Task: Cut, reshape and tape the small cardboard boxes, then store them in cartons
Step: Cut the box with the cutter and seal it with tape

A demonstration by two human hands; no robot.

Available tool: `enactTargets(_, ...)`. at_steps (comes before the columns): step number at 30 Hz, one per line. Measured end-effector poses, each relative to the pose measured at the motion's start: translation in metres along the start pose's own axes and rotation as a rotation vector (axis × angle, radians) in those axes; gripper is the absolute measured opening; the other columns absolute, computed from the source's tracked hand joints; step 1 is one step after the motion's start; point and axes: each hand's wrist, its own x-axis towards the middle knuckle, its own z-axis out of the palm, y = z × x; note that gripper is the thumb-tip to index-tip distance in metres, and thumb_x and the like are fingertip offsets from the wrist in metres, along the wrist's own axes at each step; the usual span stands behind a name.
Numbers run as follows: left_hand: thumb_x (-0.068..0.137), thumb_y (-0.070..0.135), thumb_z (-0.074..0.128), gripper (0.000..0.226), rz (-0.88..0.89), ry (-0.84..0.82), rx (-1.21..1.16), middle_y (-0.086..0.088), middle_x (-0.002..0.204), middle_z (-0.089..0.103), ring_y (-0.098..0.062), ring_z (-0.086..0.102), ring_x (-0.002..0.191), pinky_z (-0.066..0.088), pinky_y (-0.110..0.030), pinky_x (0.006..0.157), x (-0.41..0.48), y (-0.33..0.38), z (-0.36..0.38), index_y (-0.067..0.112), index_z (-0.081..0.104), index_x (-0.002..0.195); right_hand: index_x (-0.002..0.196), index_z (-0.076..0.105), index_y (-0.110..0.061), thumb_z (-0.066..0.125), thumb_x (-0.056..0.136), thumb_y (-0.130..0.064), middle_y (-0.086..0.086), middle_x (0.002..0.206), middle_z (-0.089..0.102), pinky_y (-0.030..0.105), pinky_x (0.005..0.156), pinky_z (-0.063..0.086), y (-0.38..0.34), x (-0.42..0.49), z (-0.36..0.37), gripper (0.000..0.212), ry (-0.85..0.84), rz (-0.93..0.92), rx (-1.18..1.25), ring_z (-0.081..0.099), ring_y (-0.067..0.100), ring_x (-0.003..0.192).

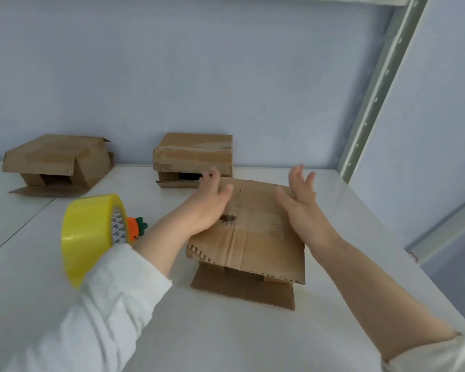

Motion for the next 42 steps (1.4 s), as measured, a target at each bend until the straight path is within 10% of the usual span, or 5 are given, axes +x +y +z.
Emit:
enactTargets(10,0.095,0.051,0.038,0.056,-0.121,0.026,-0.562,0.007,0.144,0.041,-0.016,0.051,0.120,0.046,-0.024,0.083,-0.008,-0.024,0.009,0.035,0.025,0.146,0.144,0.025,-0.045,0.050,0.057,-0.086,-0.011,0.151,0.031,0.048,0.112,0.031,0.035,-0.021,0.013,0.099,-0.054,0.228,0.652,0.034,0.017,0.137)
enactTargets(16,0.099,0.044,0.023,0.062,0.116,0.218,0.280,0.001,0.157,-0.008,-0.020,-0.006,0.144,0.002,-0.037,0.115,-0.003,0.004,-0.007,0.024,-0.008,0.149,0.149,-0.012,-0.022,0.021,0.101,-0.040,-0.007,0.156,-0.021,0.030,0.114,-0.011,-0.003,-0.004,-0.005,0.060,0.039,-0.117,-0.169,-0.021,0.010,0.141)
enactTargets(22,0.102,0.037,0.013,0.052,0.125,0.023,0.608,-0.003,0.156,-0.016,-0.019,-0.019,0.142,0.000,-0.041,0.118,0.016,-0.002,0.024,0.024,-0.005,0.149,0.150,-0.008,-0.015,0.011,0.102,-0.033,0.000,0.158,-0.013,0.037,0.117,-0.010,-0.006,0.013,0.021,0.054,-0.219,-0.185,-0.884,-0.016,0.014,0.144)
enactTargets(36,0.100,0.043,0.018,0.058,-0.120,0.263,0.168,-0.010,0.154,-0.023,-0.024,-0.024,0.141,-0.009,-0.040,0.114,-0.036,-0.028,0.018,0.023,-0.004,0.149,0.145,0.026,-0.037,0.022,0.090,-0.065,-0.002,0.131,0.053,0.032,0.095,0.035,-0.008,-0.016,-0.022,0.062,-0.141,0.006,-0.747,0.046,0.021,0.124)
enactTargets(42,0.099,0.044,0.014,0.062,-0.185,0.310,-0.149,-0.001,0.154,-0.023,-0.022,-0.024,0.141,-0.010,-0.051,0.111,-0.039,-0.032,0.041,0.019,-0.015,0.148,0.137,0.040,-0.043,0.039,0.095,-0.048,-0.013,0.133,0.048,0.033,0.087,0.049,0.020,-0.026,-0.011,0.042,-0.184,0.171,0.173,0.050,0.011,0.115)
